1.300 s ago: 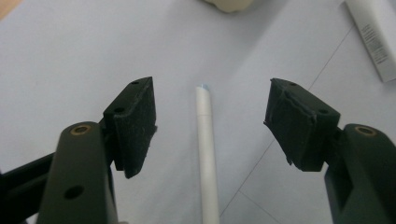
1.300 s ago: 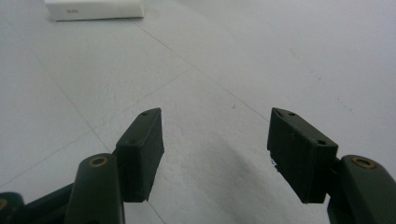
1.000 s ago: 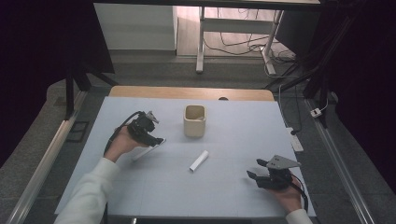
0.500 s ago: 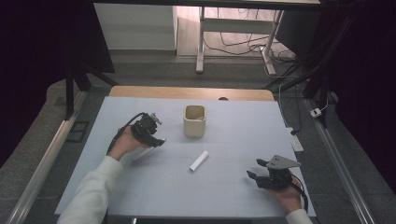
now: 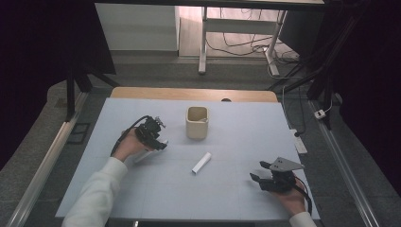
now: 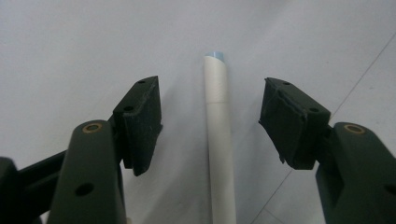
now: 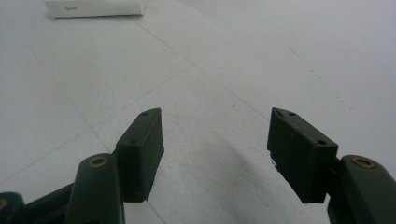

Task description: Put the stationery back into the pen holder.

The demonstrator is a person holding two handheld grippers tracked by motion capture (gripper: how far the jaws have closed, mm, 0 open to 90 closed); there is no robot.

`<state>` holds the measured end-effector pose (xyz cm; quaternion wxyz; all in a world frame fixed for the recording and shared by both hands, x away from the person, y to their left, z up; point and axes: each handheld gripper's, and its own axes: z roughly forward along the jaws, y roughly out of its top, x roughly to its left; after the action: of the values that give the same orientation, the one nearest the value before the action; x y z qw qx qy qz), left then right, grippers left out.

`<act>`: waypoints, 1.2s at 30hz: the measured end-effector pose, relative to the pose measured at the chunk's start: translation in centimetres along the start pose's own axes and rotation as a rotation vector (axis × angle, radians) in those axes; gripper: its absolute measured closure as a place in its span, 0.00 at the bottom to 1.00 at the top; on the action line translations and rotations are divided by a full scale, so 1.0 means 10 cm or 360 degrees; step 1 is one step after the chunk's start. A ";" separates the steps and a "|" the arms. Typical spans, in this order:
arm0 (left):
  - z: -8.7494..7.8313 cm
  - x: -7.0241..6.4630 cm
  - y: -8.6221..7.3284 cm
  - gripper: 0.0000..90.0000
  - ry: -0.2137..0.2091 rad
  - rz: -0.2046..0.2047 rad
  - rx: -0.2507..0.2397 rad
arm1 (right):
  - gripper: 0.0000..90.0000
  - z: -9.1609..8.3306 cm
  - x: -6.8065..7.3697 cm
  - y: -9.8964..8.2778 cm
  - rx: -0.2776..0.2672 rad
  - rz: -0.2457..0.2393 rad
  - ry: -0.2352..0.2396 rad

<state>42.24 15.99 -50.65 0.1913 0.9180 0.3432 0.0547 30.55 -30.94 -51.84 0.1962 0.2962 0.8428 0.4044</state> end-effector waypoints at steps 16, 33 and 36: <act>0.05 0.02 -0.02 0.67 -0.0056 0.0027 0.0058 | 0.39 0.00 0.00 0.00 -0.0001 -0.0004 -0.0004; 0.05 -0.07 -0.02 0.87 0.0030 0.0104 0.0060 | 0.39 -0.01 0.00 0.00 -0.0012 -0.0012 -0.0011; 0.04 -0.06 -0.03 0.87 0.0020 0.0100 0.0051 | 0.39 -0.01 0.00 0.00 -0.0009 -0.0012 -0.0010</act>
<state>41.69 15.66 -51.14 0.1726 0.9309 0.3161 0.0611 30.50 -30.93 -51.80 0.2013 0.2937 0.8421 0.4051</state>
